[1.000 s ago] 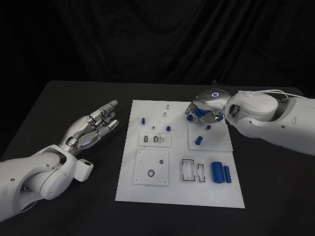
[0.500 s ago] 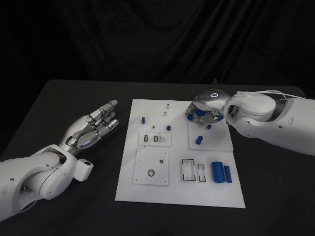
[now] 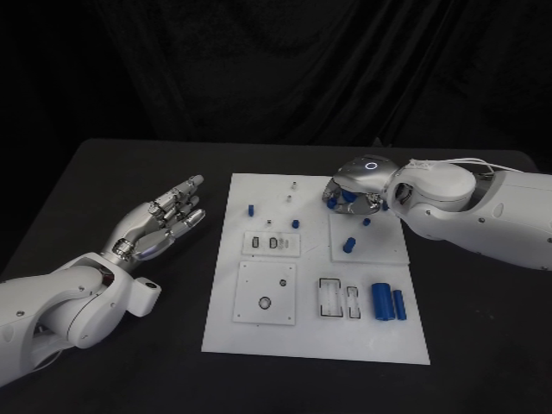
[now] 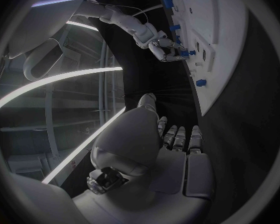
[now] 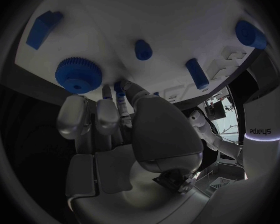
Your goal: Assemble the parts on the task board
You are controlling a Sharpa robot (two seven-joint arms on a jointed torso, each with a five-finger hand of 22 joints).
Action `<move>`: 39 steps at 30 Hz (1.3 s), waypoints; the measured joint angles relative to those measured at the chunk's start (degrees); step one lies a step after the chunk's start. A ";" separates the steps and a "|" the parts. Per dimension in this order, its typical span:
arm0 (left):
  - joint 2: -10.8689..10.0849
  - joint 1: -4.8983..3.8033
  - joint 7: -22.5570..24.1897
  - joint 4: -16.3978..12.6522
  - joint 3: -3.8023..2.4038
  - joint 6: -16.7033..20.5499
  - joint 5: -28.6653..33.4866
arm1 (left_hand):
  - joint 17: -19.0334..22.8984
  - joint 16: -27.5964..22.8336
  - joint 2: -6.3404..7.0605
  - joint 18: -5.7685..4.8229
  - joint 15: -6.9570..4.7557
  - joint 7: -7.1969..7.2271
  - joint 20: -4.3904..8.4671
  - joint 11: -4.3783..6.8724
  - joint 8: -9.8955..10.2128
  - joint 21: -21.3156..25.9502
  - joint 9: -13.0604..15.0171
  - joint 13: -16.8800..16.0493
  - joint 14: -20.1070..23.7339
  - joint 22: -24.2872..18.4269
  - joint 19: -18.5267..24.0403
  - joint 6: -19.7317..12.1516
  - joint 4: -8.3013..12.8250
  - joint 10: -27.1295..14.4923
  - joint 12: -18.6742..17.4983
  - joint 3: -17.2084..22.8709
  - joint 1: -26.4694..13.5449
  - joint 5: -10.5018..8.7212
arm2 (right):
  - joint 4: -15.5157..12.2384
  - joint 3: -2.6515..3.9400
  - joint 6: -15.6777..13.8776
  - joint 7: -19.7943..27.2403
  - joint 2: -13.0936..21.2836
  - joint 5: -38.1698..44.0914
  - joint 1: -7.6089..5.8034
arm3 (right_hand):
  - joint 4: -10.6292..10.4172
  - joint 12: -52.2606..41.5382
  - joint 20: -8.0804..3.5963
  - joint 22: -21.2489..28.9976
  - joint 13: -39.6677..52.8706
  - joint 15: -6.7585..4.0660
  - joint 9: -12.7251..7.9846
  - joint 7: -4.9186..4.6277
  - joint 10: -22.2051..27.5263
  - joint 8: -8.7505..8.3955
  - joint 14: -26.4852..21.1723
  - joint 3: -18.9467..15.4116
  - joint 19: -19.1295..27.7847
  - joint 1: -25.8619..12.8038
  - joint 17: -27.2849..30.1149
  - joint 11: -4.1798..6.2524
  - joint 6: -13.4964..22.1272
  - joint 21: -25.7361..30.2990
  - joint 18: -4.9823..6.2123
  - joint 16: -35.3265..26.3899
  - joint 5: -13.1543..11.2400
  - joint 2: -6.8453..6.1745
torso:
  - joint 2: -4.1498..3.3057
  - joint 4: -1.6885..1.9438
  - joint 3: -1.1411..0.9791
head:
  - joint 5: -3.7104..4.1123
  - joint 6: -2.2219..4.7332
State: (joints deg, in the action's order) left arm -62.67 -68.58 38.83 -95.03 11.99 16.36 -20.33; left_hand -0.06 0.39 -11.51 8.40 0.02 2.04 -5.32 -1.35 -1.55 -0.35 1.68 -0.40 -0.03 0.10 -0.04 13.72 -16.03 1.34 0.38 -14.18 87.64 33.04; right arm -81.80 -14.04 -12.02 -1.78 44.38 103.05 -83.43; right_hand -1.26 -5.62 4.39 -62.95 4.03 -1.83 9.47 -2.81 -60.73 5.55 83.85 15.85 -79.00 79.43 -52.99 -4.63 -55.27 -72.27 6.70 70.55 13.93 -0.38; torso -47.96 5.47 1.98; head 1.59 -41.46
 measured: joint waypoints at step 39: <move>-0.08 -0.01 0.02 1.23 0.02 -0.04 -0.03 | 0.01 0.00 0.44 0.00 0.40 -1.64 -0.44 0.20 -0.23 0.00 0.16 0.04 0.00 -0.04 -0.01 1.25 -0.01 0.22 0.00 0.31 0.44 0.79 | 5.69 0.11 -7.77 1.35 -8.71 -0.05 -1.79 | 0.24 -1.76 -1.73 -1.78 0.49 -1.66 0.49 2.03 -10.12 5.02 0.20 1.77 0.27 1.25 -0.99 2.79 -5.11 -0.55 0.00 0.25 -2.28 -1.29 | -0.23 0.09 0.23 | -0.52 1.09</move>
State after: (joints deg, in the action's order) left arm -62.76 -68.59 38.85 -93.81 12.00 16.32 -20.36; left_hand -0.05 0.39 -11.07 8.40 0.42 0.40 -5.77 -1.14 -1.78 -0.35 1.83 -0.36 -0.03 0.06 -0.04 14.96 -16.04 1.56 0.38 -13.87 88.08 33.82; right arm -76.11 -13.92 -19.79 -0.44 35.68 103.00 -85.22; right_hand -1.02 -7.37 2.66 -64.72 4.52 -3.49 9.96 -0.78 -70.84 10.58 84.05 17.62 -78.73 80.68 -53.99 -1.83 -60.38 -72.82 6.70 70.80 11.65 -1.66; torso -48.19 5.56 2.21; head 1.07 -40.37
